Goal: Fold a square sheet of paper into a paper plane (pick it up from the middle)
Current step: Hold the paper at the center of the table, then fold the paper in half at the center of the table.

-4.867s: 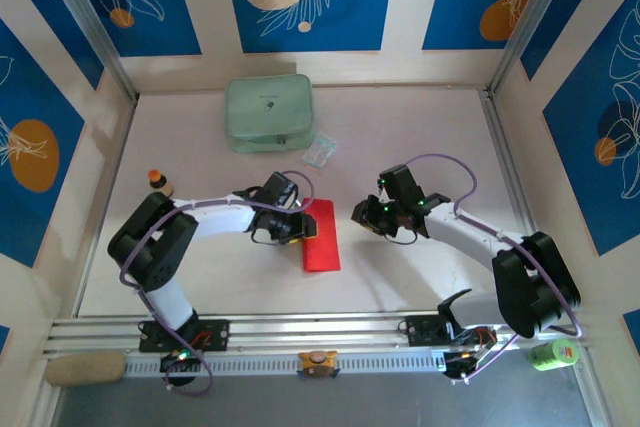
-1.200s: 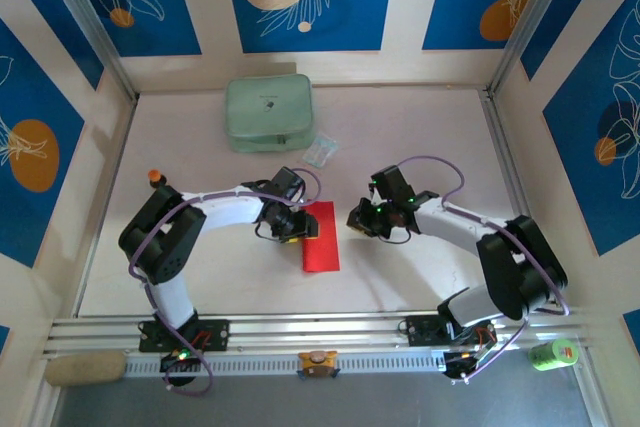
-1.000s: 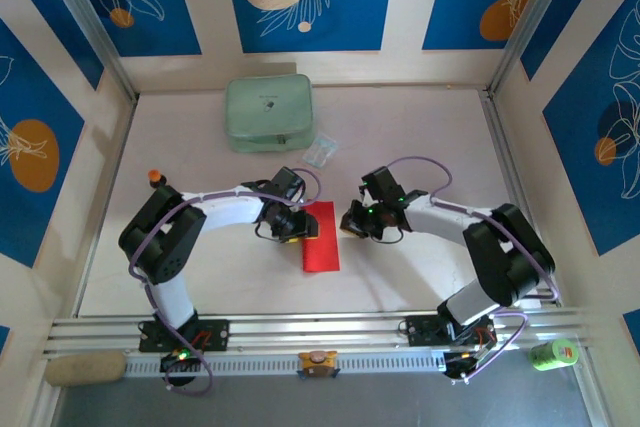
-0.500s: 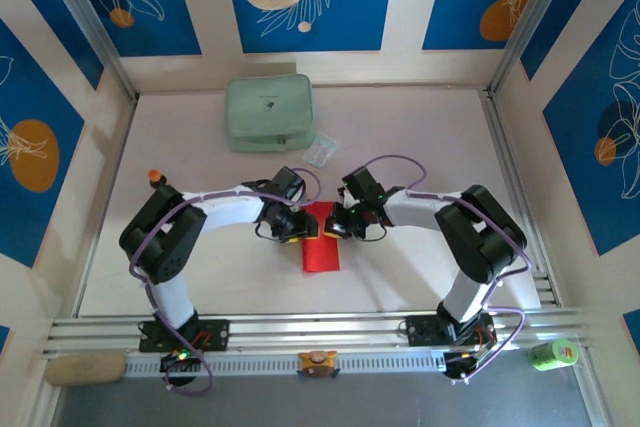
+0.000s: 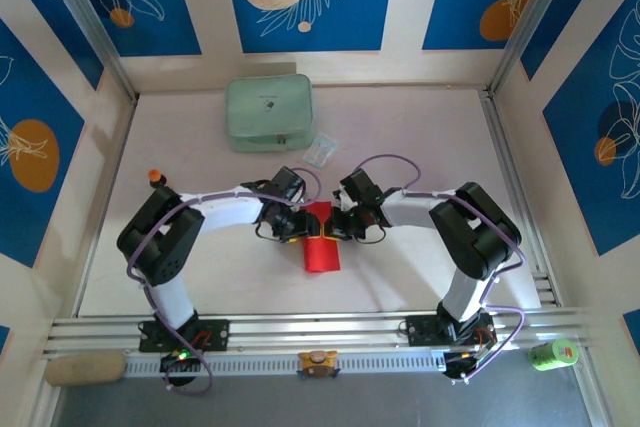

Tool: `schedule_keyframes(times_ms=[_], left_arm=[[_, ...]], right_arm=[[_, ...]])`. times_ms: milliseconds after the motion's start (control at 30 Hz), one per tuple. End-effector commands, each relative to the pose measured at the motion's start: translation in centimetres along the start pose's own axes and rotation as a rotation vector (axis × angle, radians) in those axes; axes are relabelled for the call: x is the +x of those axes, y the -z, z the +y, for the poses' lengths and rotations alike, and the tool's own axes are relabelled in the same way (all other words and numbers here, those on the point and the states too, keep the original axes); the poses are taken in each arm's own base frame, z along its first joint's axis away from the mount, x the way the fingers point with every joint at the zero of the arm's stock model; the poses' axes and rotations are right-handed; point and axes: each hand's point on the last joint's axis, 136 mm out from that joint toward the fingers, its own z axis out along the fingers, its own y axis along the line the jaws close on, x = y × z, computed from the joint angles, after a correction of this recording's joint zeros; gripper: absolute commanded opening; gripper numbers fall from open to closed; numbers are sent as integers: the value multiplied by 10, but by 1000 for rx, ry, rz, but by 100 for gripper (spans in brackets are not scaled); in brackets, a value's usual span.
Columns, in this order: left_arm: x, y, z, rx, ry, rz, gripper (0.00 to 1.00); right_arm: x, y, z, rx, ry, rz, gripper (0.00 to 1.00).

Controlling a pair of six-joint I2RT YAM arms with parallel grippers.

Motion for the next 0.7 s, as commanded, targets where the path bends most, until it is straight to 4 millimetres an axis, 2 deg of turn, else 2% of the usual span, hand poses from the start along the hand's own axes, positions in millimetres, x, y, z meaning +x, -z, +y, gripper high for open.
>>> schedule_keyframes(times_ms=[0, 167, 267, 300, 433, 533, 667], left_arm=[[-4, 4, 12, -68, -23, -67, 55], [-20, 40, -18, 26, -72, -170, 54], [-26, 48, -32, 119, -86, -197, 45], [-27, 49, -36, 154, -87, -201, 38], [-30, 43, -44, 266, -79, -172, 14], [-30, 36, -46, 334, -75, -149, 1], [-29, 23, -46, 398, -70, -106, 0]], right_arm=[[18, 0, -49, 201, 64, 27, 0], [12, 5, -48, 161, 53, 52, 0], [9, 5, -46, 94, 14, 62, 0], [9, 6, -45, 76, 11, 62, 0], [10, 7, -38, 29, 22, 60, 0], [10, 6, -41, 36, 7, 67, 0], [12, 4, -43, 41, -10, 77, 0]])
